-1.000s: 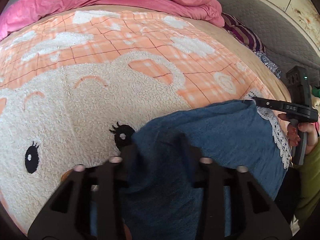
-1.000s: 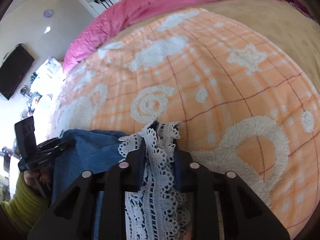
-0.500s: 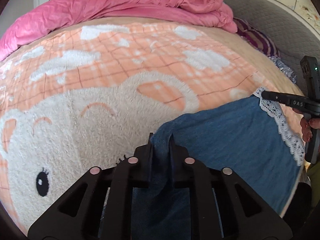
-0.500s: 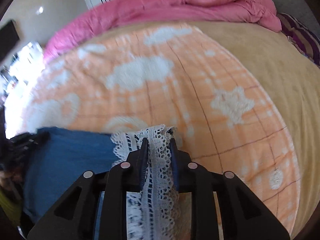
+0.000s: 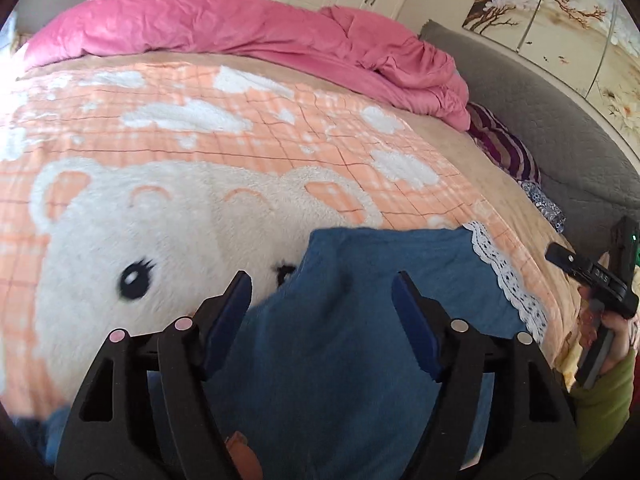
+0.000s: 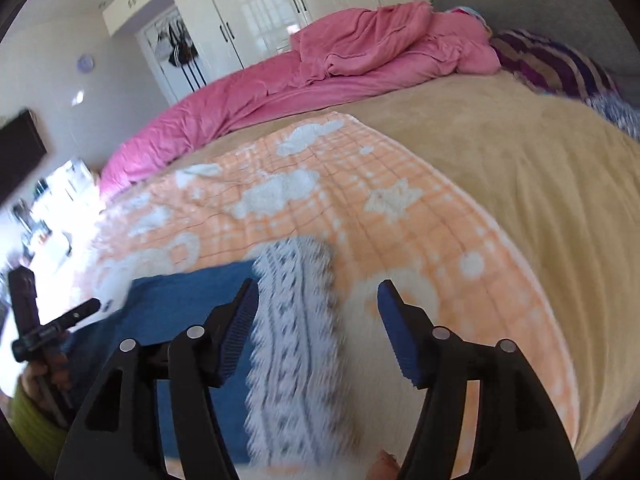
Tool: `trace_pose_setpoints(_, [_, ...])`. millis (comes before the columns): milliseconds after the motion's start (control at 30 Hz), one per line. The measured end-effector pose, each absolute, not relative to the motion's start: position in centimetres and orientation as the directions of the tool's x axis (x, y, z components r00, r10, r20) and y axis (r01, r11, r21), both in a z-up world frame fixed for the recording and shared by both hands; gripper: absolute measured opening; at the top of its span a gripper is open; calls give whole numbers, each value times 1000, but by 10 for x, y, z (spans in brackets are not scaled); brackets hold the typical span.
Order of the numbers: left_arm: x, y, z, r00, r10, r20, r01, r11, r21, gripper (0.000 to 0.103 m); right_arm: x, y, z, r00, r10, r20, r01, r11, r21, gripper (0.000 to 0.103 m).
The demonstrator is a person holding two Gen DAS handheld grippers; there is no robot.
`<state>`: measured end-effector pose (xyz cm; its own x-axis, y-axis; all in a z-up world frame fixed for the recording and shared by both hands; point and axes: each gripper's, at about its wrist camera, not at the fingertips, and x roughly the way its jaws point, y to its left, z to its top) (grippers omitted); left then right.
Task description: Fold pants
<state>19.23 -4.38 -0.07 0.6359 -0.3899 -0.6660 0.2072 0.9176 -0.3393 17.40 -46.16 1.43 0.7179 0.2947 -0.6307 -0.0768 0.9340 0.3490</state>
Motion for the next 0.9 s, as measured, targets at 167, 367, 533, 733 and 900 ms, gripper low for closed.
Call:
trace_pose_setpoints(167, [140,-25,10,652,-361,-667,174,927,-332,68,131,-466,12,687,360,-632,-73,899,432,64])
trace_pose_setpoints(367, [93,19,35,727,-270,-631,77,946,-316,68,108,-469,4,647,365,-669,-48,896,442,66])
trace_pose_setpoints(533, [66,57,32,728,-162,-666,-41,960,-277,69,116,-465,-7,601,385,-700,-40,890,455,66])
trace_pose_setpoints(733, [58,88,-1,657,-182,-731,-153,918,-366,76,127,-467,-24,547,375,-749,10,891,454,66])
trace_pose_setpoints(900, [60,85,-27,608,-276,-744,-181,865,-468,82,126,-478,-31,538,442,-718,28,842,539,67])
